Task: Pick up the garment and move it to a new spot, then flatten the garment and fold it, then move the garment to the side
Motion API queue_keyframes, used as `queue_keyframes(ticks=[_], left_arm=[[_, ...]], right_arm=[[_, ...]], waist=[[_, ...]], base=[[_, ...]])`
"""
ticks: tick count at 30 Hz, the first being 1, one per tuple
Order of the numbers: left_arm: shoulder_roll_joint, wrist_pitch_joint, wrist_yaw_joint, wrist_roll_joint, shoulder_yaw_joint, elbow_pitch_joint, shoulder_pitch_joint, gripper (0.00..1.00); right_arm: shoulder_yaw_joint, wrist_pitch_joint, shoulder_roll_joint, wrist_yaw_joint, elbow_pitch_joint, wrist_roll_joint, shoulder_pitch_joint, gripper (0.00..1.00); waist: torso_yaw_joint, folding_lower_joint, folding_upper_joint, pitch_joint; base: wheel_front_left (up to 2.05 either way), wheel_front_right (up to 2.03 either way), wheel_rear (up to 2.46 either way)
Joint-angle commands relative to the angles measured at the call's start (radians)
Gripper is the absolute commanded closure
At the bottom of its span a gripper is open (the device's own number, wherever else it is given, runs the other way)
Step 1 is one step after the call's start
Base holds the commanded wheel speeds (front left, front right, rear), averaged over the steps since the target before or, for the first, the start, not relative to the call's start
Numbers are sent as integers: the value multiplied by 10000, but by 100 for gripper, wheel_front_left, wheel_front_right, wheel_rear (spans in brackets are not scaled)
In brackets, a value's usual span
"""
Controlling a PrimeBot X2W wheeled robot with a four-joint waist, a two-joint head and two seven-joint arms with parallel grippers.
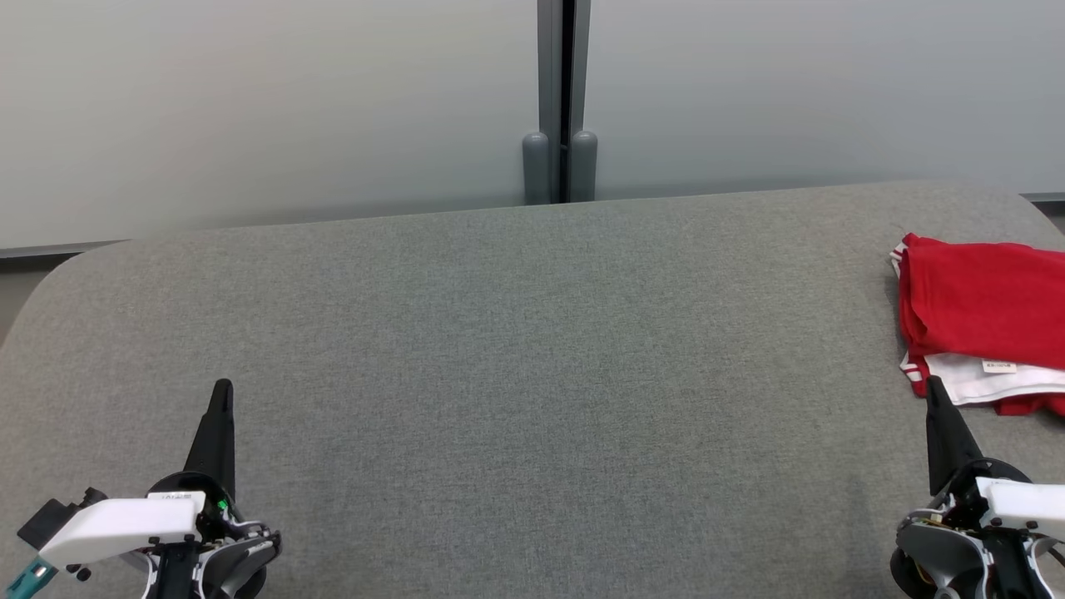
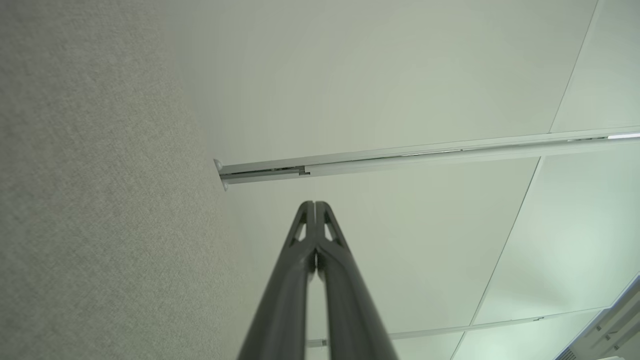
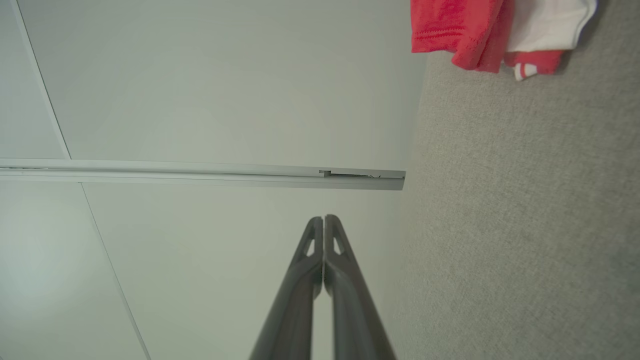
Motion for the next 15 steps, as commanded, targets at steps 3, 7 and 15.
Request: queue_keyframes(ticks=[3,7,15], left_arm=[[60,92,-77,-261,76,11,-159,100],[57,99,-81,-320,84,14,-151,100],[48,109,-81,-310,91,14,-152,100]], right_arm=[[-39,133,-26,4,10,292,-57,100],[-60,145,-14,4,15,326,-58,100],[-88,173,9,4,18,287,-61,100]], waist=[[-10,0,0,-34],[-15,0,0,-51],[-15,0,0,-51]], base=[[0,0,0],[0,0,0],[0,0,0]])
